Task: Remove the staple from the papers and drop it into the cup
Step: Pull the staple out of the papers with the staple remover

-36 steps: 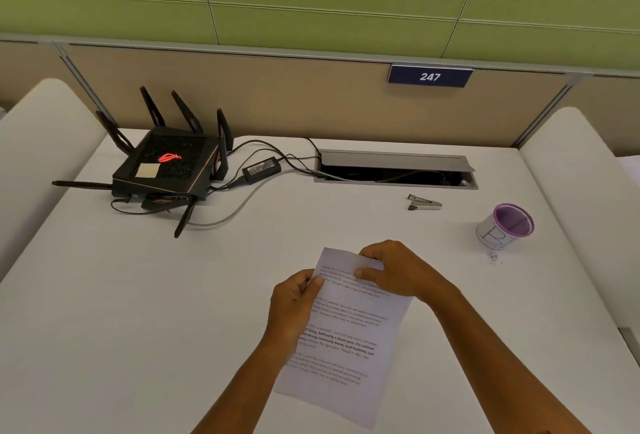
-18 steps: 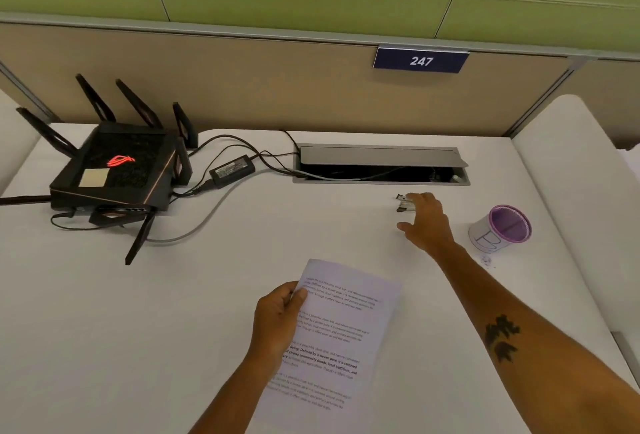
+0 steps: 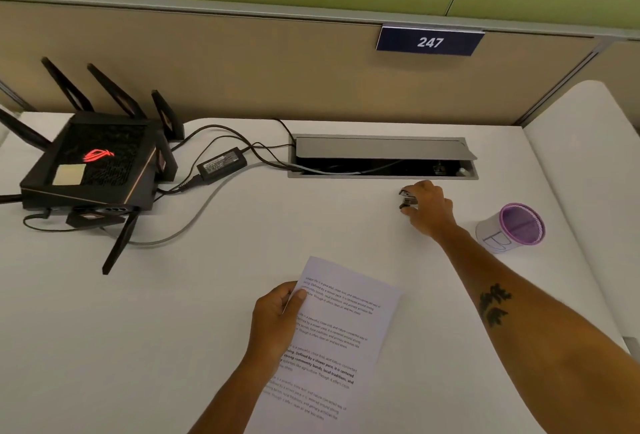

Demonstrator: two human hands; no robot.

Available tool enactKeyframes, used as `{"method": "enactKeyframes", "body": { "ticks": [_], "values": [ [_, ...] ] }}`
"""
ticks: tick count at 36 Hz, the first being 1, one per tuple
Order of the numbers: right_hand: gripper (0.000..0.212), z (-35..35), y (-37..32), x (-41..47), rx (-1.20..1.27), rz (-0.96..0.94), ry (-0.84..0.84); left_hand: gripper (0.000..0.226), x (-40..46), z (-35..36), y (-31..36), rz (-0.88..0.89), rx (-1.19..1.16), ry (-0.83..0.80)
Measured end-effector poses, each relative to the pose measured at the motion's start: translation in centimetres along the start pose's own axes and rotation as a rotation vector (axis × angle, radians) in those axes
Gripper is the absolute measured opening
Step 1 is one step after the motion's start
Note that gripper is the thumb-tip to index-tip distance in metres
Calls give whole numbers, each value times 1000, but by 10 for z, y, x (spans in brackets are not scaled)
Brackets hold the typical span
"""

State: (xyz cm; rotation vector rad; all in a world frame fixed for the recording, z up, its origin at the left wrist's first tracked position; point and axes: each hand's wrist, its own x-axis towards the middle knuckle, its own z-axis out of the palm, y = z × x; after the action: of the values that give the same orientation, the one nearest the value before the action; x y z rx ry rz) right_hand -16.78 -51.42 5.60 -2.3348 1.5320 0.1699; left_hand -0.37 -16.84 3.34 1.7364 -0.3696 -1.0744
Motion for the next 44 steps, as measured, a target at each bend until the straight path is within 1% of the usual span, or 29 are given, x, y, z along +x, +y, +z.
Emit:
{"method": "enactKeyframes", "body": {
  "ticks": [5, 10, 12, 16, 20, 23, 25, 27, 29, 34, 39, 44],
  "values": [
    [44, 3, 6, 0, 38, -26, 37, 19, -2, -1, 0, -2, 12, 9],
    [38, 1, 8, -8, 157, -38, 67, 19, -6, -1, 2, 12, 25, 8],
    [38, 0, 5, -15, 245, -47, 70, 20, -8, -2, 4, 23, 34, 8],
    [38, -3, -5, -37, 478, -113, 6, 20, -13, -4, 9, 56, 54, 7],
    [31, -10, -19, -67, 525, -213, -73, 20, -19, -8, 14, 92, 85, -6],
    [29, -18, -31, -91, 495, -289, -145, 22, -26, -12, 19, 138, 143, -16],
    [30, -22, -40, -107, 438, -378, -187, 23, -31, -14, 20, 169, 186, -21],
    [29, -25, -47, -120, 397, -469, -223, 20, -36, -16, 20, 185, 220, -28],
    [33, -27, -54, -131, 370, -533, -250, 18, -41, -18, 20, 196, 245, -33],
    [39, -32, -72, -152, 239, -619, -317, 18, -57, -22, 23, 245, 287, -58],
    [47, -39, -88, -172, 78, -698, -324, 20, -72, -26, 23, 287, 309, -65],
    [43, -45, -104, -191, -37, -769, -335, 20, -82, -31, 19, 318, 334, -71]
  ]
}}
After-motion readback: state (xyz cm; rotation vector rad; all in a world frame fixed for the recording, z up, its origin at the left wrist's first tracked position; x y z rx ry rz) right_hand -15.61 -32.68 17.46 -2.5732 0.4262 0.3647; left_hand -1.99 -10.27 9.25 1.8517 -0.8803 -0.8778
